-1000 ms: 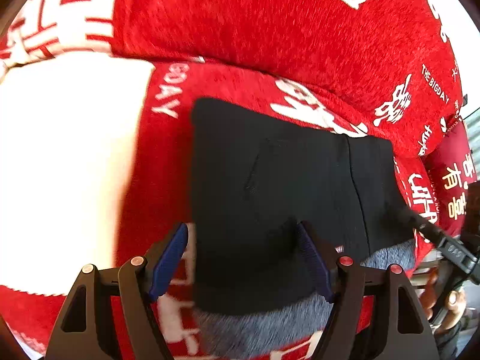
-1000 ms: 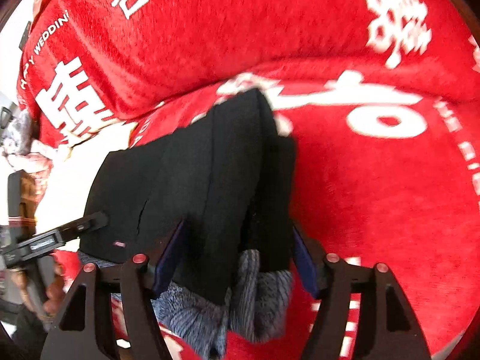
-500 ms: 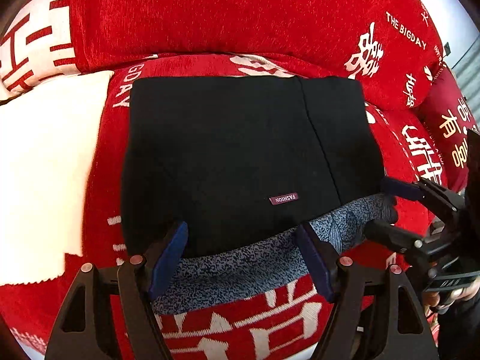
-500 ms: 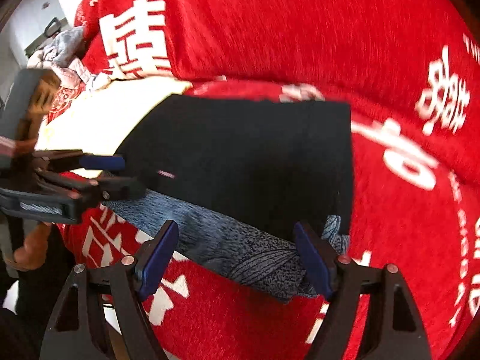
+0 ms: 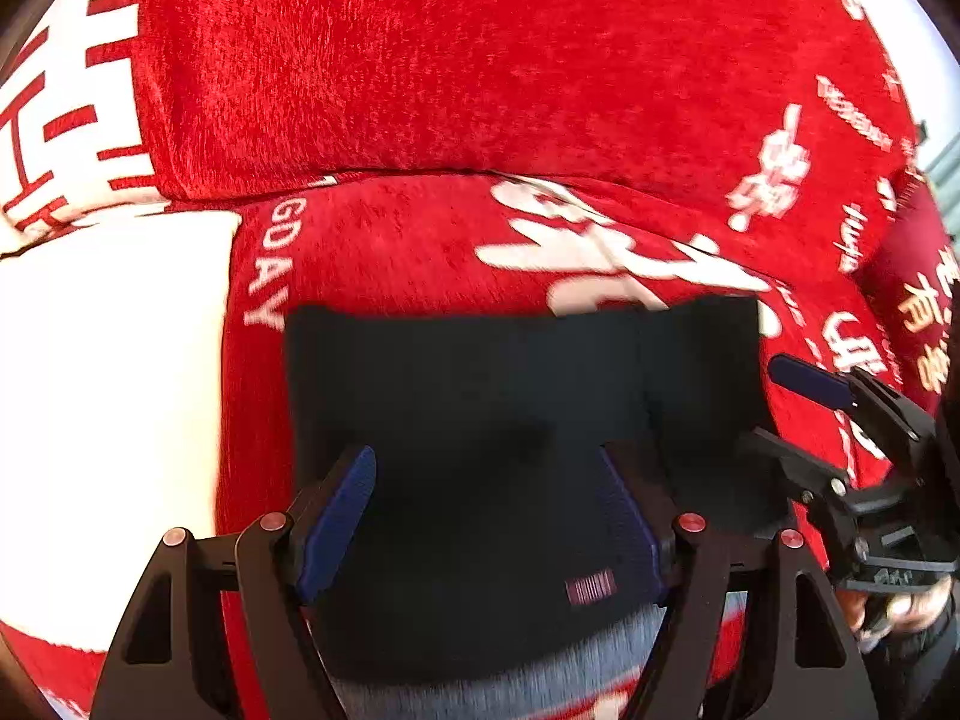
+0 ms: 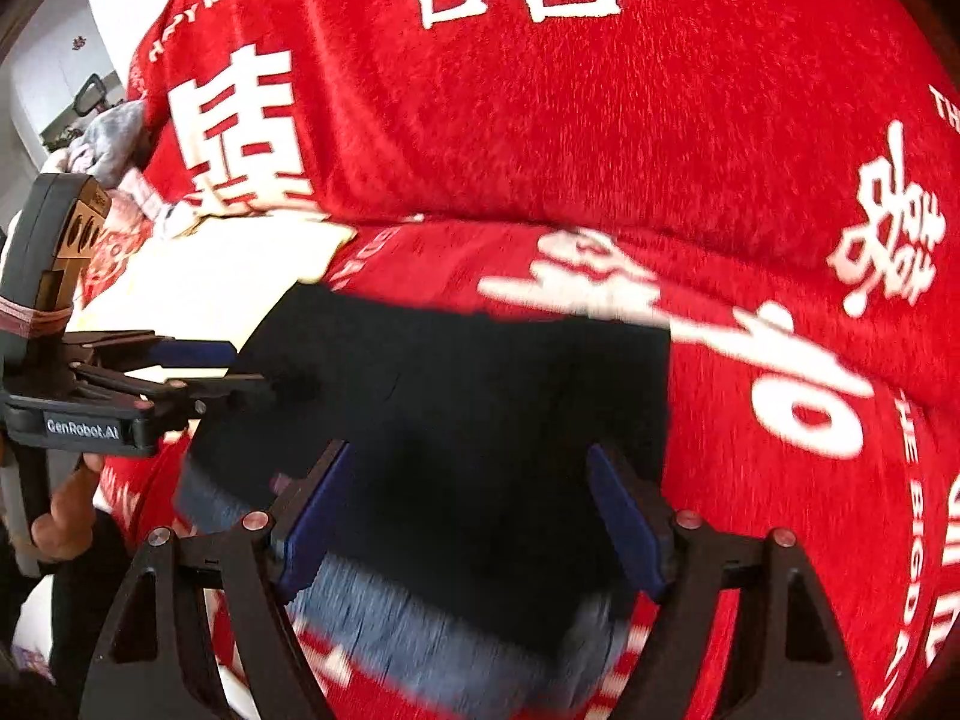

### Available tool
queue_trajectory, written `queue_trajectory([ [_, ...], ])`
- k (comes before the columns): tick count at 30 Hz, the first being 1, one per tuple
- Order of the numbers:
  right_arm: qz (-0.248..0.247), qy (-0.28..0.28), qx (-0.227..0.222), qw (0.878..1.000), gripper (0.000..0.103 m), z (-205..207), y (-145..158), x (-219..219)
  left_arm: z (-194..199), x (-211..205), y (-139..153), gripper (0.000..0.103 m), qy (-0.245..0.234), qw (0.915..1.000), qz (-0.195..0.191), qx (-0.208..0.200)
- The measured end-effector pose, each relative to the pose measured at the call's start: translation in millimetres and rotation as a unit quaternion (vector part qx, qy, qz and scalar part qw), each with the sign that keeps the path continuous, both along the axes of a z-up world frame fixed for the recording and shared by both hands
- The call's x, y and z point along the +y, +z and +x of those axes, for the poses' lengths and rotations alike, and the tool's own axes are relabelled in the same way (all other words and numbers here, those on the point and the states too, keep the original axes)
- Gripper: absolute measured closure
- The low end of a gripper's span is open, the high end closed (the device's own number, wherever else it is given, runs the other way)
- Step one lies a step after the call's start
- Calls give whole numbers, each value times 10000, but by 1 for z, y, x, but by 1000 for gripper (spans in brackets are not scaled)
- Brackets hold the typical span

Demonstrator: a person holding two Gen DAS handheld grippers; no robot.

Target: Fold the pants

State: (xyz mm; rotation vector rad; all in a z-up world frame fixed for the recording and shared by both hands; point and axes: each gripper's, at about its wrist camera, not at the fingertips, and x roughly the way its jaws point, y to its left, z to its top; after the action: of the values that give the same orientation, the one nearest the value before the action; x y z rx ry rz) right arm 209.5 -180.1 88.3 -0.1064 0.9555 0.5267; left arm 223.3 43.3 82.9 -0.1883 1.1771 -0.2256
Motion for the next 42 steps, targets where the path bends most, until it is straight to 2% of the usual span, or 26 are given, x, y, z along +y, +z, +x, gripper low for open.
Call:
queue_trajectory([
  [3,-97,-2,15,10000,21,29,-8,10,26,-2,-16,27,159,9994,279,103],
  [6,-223,-37,284,9993,22,53,-28,15,38,-5,-36,27,163,9985,396,334],
  [8,-341,-98,623,9974,22,64,-45,14,35,-12,-39,24,25,9981,584,206],
  [10,-339,-137,620,9974,21,65,-51,14,30,-17,-40,17,-69,9979,627,120],
  [14,-314,-110,599,9977,19,63,-50,13,28,-23,-40,14,-44,9971,759,64],
  [17,-506,-282,524,9969,19,52,-39,12,17,-22,-27,14,4,9964,848,-56],
  [22,-406,-451,331,9976,17,9,-17,0,-15,-14,-16,14,157,9962,837,-156],
  [27,-442,-462,226,9977,17,-36,-21,-5,-49,-14,-23,12,222,9948,981,-153],
  [28,-476,-415,230,9977,17,-43,-24,-4,-54,-15,-24,4,235,9941,1041,-179],
  [29,-560,-372,182,9976,17,-50,-28,-1,-58,-14,-26,1,322,9934,1080,-200],
  [33,-1023,-273,-60,9944,11,-69,-37,4,-66,-5,-31,1,451,9957,808,-102],
  [37,-1036,-291,120,9941,8,-77,-38,-4,-74,-4,-27,1,445,9949,895,-154],
  [40,-908,-328,-115,9953,8,-86,-20,-6,-86,-8,-15,1,374,9933,1026,-377],
  [42,-862,-329,-431,9948,8,-87,-4,-3,-88,-11,-9,1,318,9926,1073,-470],
])
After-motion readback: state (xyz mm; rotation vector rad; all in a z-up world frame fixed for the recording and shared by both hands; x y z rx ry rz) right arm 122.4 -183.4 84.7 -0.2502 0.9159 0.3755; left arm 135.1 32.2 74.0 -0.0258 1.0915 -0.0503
